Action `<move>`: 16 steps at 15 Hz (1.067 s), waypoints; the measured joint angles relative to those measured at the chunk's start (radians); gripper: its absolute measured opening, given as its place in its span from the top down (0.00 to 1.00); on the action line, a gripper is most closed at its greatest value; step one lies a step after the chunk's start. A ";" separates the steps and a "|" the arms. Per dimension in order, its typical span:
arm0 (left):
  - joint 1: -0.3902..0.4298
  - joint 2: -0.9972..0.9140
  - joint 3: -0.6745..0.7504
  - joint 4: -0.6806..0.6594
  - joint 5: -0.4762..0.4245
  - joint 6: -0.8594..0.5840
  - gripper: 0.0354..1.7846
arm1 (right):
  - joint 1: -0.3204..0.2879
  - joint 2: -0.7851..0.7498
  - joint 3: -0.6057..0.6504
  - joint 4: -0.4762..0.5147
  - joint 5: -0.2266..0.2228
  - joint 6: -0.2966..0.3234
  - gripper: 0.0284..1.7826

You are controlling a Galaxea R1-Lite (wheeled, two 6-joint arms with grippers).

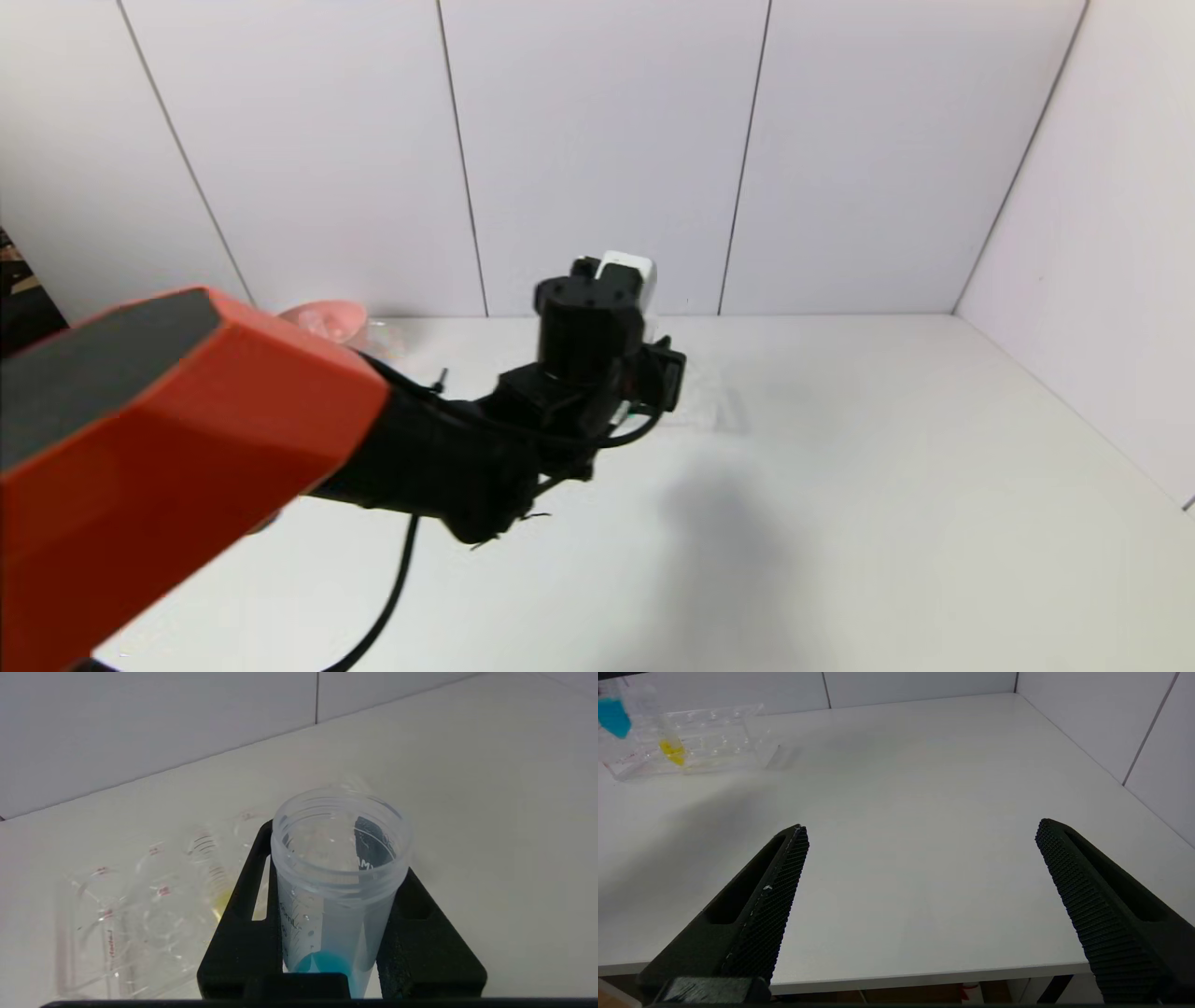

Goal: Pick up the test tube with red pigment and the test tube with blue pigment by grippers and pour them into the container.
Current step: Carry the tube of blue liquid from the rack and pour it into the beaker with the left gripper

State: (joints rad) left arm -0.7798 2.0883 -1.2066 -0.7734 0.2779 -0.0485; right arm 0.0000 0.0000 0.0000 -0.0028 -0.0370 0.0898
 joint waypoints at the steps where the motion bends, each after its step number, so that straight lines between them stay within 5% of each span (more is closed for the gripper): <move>1: 0.036 -0.085 0.107 -0.020 -0.117 0.005 0.71 | 0.000 0.000 0.000 0.000 0.000 0.000 0.00; 3: 0.133 -0.233 0.272 -0.045 -0.334 0.015 0.71 | 0.000 0.000 0.000 0.000 -0.001 0.000 0.00; 7: 0.457 -0.459 0.504 -0.060 -0.742 0.050 0.71 | 0.000 0.000 0.000 0.000 0.000 -0.001 0.00; 13: 1.059 -0.569 0.637 -0.065 -1.333 0.157 0.71 | 0.000 0.000 0.000 0.000 0.000 0.000 0.00; 16: 1.235 -0.519 0.644 -0.090 -1.556 0.240 0.71 | 0.000 0.000 0.000 0.000 0.000 0.000 0.00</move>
State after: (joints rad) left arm 0.4555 1.5698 -0.5623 -0.8630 -1.2777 0.1913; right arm 0.0000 0.0000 0.0000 -0.0028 -0.0374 0.0894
